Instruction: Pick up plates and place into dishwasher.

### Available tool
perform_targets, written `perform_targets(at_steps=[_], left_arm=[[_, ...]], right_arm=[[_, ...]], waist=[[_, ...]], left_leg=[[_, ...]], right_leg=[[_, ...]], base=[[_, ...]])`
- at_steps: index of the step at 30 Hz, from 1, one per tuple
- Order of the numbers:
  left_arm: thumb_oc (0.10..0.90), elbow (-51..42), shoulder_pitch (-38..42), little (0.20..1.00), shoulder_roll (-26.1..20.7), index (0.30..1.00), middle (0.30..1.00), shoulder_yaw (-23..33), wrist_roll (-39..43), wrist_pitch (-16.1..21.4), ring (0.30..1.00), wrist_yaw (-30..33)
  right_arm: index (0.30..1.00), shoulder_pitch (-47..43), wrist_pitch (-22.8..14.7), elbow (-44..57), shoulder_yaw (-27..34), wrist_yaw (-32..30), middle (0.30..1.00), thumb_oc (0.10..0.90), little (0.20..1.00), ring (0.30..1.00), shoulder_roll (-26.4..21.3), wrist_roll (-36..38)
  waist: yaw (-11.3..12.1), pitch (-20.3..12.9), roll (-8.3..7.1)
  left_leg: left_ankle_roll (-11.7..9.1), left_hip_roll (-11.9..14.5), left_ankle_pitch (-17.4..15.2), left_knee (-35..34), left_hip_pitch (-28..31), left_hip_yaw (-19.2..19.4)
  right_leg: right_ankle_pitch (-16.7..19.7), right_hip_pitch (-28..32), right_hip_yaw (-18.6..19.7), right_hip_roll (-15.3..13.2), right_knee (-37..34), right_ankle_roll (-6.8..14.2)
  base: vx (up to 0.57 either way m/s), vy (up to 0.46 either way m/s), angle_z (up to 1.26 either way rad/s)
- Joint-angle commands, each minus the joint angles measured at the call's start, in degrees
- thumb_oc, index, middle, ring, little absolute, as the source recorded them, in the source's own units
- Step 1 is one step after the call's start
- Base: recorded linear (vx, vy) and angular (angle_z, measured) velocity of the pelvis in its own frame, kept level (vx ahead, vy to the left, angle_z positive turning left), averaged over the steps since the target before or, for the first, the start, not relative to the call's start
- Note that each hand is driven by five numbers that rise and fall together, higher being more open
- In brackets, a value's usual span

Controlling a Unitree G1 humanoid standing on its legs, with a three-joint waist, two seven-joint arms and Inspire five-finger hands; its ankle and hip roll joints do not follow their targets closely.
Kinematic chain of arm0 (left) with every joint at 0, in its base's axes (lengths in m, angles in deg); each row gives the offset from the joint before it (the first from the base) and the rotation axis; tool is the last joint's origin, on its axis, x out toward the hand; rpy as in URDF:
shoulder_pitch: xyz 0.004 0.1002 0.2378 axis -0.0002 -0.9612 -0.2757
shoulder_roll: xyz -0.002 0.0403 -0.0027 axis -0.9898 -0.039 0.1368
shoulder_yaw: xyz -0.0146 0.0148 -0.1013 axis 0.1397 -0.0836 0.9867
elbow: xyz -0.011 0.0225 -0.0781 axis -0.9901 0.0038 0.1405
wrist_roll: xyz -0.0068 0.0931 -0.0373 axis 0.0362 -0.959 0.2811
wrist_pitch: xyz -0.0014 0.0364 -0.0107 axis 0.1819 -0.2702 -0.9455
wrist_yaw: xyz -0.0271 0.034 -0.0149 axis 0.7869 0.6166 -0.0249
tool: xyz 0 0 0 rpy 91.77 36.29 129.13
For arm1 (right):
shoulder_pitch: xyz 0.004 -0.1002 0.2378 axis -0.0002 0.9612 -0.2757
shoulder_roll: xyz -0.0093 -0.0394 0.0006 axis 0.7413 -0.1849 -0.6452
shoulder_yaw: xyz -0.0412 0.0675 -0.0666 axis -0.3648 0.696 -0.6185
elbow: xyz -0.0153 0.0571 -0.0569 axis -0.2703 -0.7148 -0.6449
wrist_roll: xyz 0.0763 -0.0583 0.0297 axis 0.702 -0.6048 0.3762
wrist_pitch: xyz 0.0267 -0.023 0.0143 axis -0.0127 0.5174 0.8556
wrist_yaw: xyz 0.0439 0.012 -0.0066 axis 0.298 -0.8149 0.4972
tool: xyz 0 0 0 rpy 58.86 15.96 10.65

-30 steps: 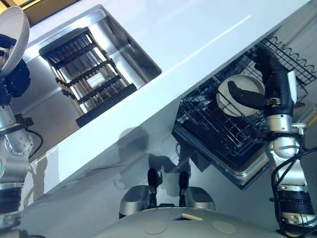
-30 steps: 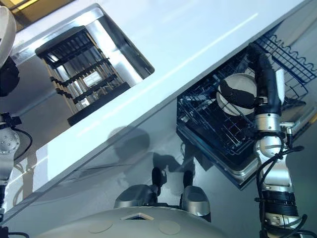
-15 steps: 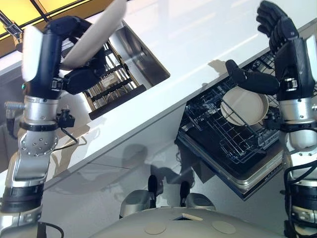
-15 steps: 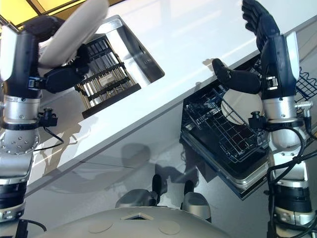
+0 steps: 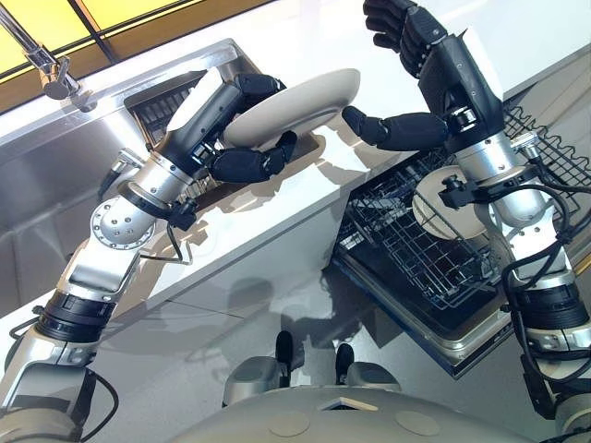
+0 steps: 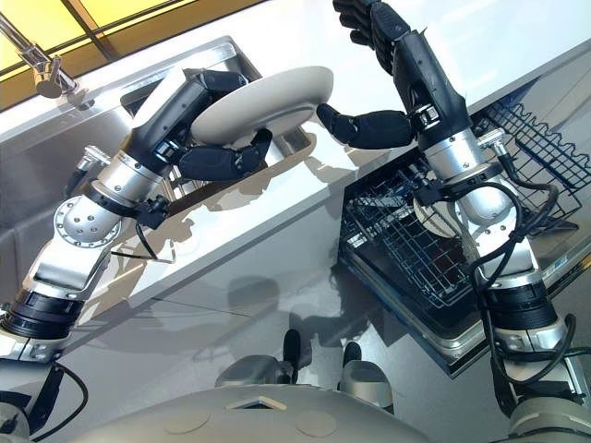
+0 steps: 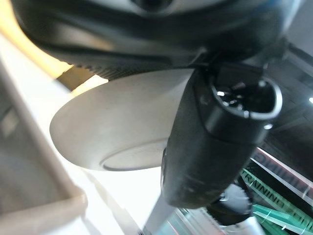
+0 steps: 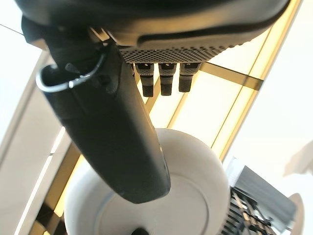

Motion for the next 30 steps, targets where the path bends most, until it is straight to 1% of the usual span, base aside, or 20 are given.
perform_targets(at_steps=[1, 4, 6, 8, 10, 12, 13, 14, 17, 20, 22, 24, 26, 27, 30], left_arm=[[0.100, 3.62, 11.43, 0.200, 1.65, 0.300, 0.300, -3.93, 11.03, -0.74, 0.300, -4.08], [0.100, 4.89, 13.17, 0.200, 1.71, 0.300, 0.300, -5.17, 13.85, -2.92, 0.300, -6.19], [0.100, 5.67, 13.99, 0.200, 1.75, 0.300, 0.300, -5.68, 14.17, -3.61, 0.300, -7.03], [0.100, 6.18, 14.43, 0.200, 1.53, 0.300, 0.300, -5.97, 14.40, -4.06, 0.300, -7.73], [0.100, 6.96, 14.60, 0.200, 0.90, 0.300, 0.300, -5.72, 13.68, -3.81, 0.300, -8.64], [0.100, 7.37, 14.83, 0.200, 0.26, 0.300, 0.300, -5.89, 14.20, -3.83, 0.300, -9.13], [0.100, 7.44, 14.90, 0.200, -0.44, 0.300, 0.300, -5.83, 13.89, -3.72, 0.300, -9.40], [0.100, 7.85, 15.21, 0.200, -1.58, 0.300, 0.300, -5.93, 15.20, -3.77, 0.300, -9.99], [0.100, 9.64, 15.68, 0.200, -2.99, 0.300, 0.300, -6.09, 16.45, -3.11, 0.300, -11.52], [0.100, 10.89, 16.01, 0.200, -3.67, 0.300, 0.300, -6.42, 17.58, -2.68, 0.300, -12.11], [0.100, 11.91, 16.53, 0.200, -4.19, 0.300, 0.300, -7.15, 18.37, -2.25, 0.300, -12.22], [0.100, 12.63, 16.66, 0.200, -4.05, 0.300, 0.300, -7.60, 18.31, -1.91, 0.300, -12.11], [0.100, 12.66, 16.70, 0.200, -3.99, 0.300, 0.300, -7.75, 18.70, -2.22, 0.300, -12.00], [0.100, 13.37, 16.82, 0.200, -3.72, 0.300, 0.300, -7.92, 18.31, -2.07, 0.300, -11.98], [0.100, 13.92, 17.07, 0.200, -3.30, 0.300, 0.300, -8.22, 18.04, -2.70, 0.300, -11.73]], right_arm=[[0.900, -9.49, -4.21, -0.52, -0.86, -3.81, 0.900, 0.800, 0.900, 0.900, -0.07, 0.39], [0.900, -11.44, -4.13, -2.07, -2.18, -4.14, 0.900, 0.800, 0.900, 0.900, -0.81, -1.23], [0.900, -12.53, -3.79, -2.90, -3.10, -2.77, 0.900, 0.800, 0.900, 0.900, -1.33, -3.58], [0.900, -13.56, -2.44, -3.45, -4.45, 1.06, 0.900, 0.800, 0.900, 0.900, -2.73, -3.53], [0.900, -14.52, -1.37, -4.48, -6.09, 7.16, 0.900, 0.800, 0.900, 0.900, -4.90, -5.35], [0.900, -15.11, -1.48, -4.92, -7.37, 9.26, 0.900, 0.800, 0.900, 0.900, -7.00, -6.60], [0.900, -15.85, -2.03, -5.70, -8.55, 11.43, 0.900, 0.800, 0.900, 0.900, -9.06, -6.85], [0.900, -17.02, -1.95, -6.41, -9.72, 13.96, 0.900, 0.800, 0.900, 0.900, -10.96, -4.95], [0.900, -19.64, -0.74, -6.97, -12.45, 21.36, 0.900, 0.800, 0.900, 0.900, -13.24, -0.17], [0.900, -21.81, 0.50, -7.48, -16.05, 27.50, 0.900, 0.800, 0.900, 0.900, -13.88, 5.34], [0.900, -23.64, 2.10, -8.17, -18.34, 30.66, 0.900, 0.800, 0.900, 0.900, -13.59, 9.81], [0.900, -24.88, 4.23, -8.80, -20.05, 33.21, 0.900, 0.800, 0.900, 0.900, -12.60, 13.49], [0.900, -25.46, 5.20, -9.18, -20.73, 33.98, 0.900, 0.800, 0.900, 0.900, -12.14, 16.01], [0.900, -25.89, 5.70, -10.14, -21.23, 35.05, 0.900, 0.800, 0.900, 0.900, -10.83, 18.41], [0.900, -26.28, 7.32, -10.68, -21.34, 35.22, 0.900, 0.800, 0.900, 0.900, -8.96, 23.65]], waist=[[0.04, -8.42, -0.11], [-0.12, -8.52, -0.03], [-0.20, -8.54, 0.01], [-0.25, -8.67, 0.00], [-0.24, -8.86, -0.10], [-0.22, -8.92, -0.17], [-0.10, -9.07, -0.33], [0.01, -9.22, -0.50], [0.32, -9.47, -0.84], [0.68, -9.61, -1.07], [0.98, -9.74, -1.19], [1.34, -9.82, -1.26], [1.51, -9.88, -1.29], [1.77, -10.00, -1.26], [2.20, -10.15, -1.28]], left_leg=[[-1.35, -0.15, -8.03, 0.31, 2.46, 2.39], [-1.39, -0.23, -8.02, 0.20, 2.54, 2.59], [-1.42, -0.27, -8.02, 0.19, 2.57, 2.73], [-1.44, -0.34, -7.94, 0.13, 2.58, 2.78], [-1.46, -0.37, -7.85, 0.14, 2.51, 2.81], [-1.48, -0.38, -7.71, 0.09, 2.50, 2.74], [-1.46, -0.40, -7.63, 0.04, 2.49, 2.63], [-1.46, -0.44, -7.58, 0.04, 2.47, 2.46], [-1.44, -0.60, -7.45, 0.04, 2.40, 2.00], [-1.43, -0.63, -7.38, 0.04, 2.37, 1.56], [-1.46, -0.65, -7.31, 0.04, 2.32, 1.37], [-1.53, -0.61, -7.24, 0.04, 2.32, 1.20], [-1.56, -0.59, -7.17, 0.04, 2.28, 1.09], [-1.61, -0.56, -7.11, 0.04, 2.23, 0.97], [-1.62, -0.51, -7.02, 0.04, 2.10, 0.77]], right_leg=[[-8.98, -2.77, -1.77, 2.54, 8.49, 1.36], [-8.62, -2.41, -1.75, 2.53, 7.69, 1.36], [-8.48, -2.25, -1.75, 2.52, 7.37, 1.37], [-8.38, -2.17, -1.75, 2.48, 7.16, 1.38], [-8.38, -2.15, -1.83, 2.39, 7.13, 1.36], [-8.32, -2.08, -1.92, 2.34, 7.06, 1.34], [-8.28, -1.99, -1.95, 2.32, 6.95, 1.32], [-8.23, -1.91, -2.05, 2.29, 6.83, 1.33], [-8.16, -1.87, -2.10, 2.29, 6.78, 1.28], [-8.07, -1.74, -2.28, 2.23, 6.61, 1.25], [-8.01, -1.64, -2.46, 2.17, 6.46, 1.22], [-7.95, -1.42, -2.68, 2.13, 6.27, 1.20], [-7.90, -1.35, -2.80, 2.11, 6.17, 1.18], [-7.90, -1.24, -2.95, 2.08, 6.07, 1.17], [-7.83, -1.09, -3.25, 2.01, 5.78, 1.17]], base=[[0.00, 0.000, 0.00], [0.00, 0.000, 0.00], [0.00, 0.000, 0.00], [0.00, 0.000, 0.00], [0.00, 0.000, 0.00], [0.00, 0.000, 0.00], [0.00, 0.000, 0.00], [0.00, 0.000, 0.00], [0.00, -0.004, 0.01], [0.00, 0.000, 0.00], [0.00, 0.000, 0.00], [0.00, 0.000, 0.00], [0.01, 0.003, 0.04], [0.01, 0.002, 0.06], [0.00, 0.000, 0.02]])
